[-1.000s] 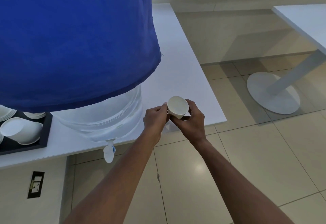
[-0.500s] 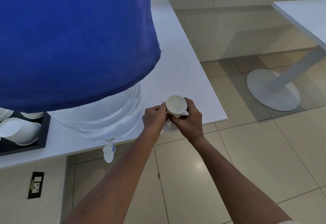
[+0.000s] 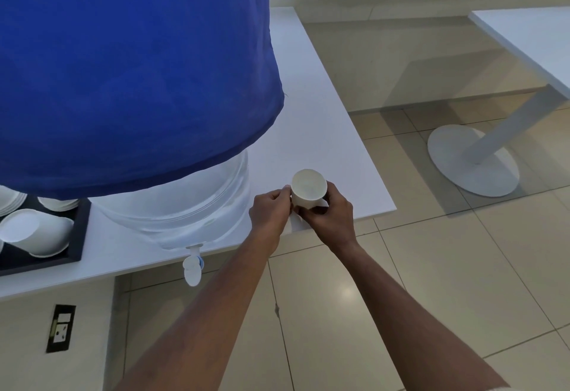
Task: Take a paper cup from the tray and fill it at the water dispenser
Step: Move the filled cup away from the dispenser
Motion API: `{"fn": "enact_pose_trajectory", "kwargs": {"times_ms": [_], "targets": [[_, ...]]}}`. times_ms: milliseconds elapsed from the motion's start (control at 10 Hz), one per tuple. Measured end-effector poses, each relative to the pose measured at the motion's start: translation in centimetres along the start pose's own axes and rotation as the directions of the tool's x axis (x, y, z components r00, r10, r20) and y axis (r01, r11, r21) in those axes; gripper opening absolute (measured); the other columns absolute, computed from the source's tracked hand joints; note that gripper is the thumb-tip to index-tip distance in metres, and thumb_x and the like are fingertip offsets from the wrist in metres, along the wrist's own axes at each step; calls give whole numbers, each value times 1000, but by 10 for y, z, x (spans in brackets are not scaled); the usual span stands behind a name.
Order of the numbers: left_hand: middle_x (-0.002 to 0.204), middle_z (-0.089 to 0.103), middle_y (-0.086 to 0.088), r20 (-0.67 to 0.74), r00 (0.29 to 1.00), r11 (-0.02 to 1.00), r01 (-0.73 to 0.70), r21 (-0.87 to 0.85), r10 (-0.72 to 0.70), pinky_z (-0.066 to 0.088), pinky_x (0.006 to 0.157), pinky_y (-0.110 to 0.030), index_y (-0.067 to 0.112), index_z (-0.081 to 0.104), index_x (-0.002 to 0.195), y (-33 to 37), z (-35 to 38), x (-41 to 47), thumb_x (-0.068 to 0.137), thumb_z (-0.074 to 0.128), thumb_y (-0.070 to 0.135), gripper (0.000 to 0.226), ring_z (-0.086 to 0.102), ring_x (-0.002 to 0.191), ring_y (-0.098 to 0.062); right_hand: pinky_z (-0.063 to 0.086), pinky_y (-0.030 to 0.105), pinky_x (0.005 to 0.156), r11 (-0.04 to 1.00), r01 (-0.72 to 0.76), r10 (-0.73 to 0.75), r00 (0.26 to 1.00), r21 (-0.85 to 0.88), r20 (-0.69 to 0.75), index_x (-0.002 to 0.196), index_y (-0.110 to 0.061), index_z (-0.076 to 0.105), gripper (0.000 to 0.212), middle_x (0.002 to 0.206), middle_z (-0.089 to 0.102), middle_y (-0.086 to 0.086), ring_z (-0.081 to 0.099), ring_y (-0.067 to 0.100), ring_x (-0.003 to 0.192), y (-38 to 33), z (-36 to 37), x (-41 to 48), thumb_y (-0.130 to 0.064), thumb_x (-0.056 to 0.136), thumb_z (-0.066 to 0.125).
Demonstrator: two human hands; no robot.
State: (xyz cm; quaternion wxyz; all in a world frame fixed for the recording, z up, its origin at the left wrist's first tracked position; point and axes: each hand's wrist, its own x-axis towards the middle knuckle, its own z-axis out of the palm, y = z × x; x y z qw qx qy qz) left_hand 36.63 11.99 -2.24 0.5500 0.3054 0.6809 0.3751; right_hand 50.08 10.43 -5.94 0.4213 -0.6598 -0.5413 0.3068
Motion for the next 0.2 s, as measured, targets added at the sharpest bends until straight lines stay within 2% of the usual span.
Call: {"fn": "enact_pose_trajectory", "kwargs": {"times_ms": [100,200], "targets": [[99,80,-17,17,1000,1000,-8,28,7,59,100,-50,29,64,59,0,-2,-3,97,63,39,39,73,105,-34,51,7,78,1000,-23,22,999,11,47,134,-15,63,67,117,74,-5,68,10,105,0,-4,0,-13,74,93],[97,79,-11,12,1000,997,-20,75,19,59,99,-47,27,67,68,-4,-10,-11,98,63,38,32,73,103,-30,49,0,75,998,-59,56,994,27,94,137,-15,58,73,123,70,-4,65,12,115,-1,-15,-10,-8,73,92]]}}
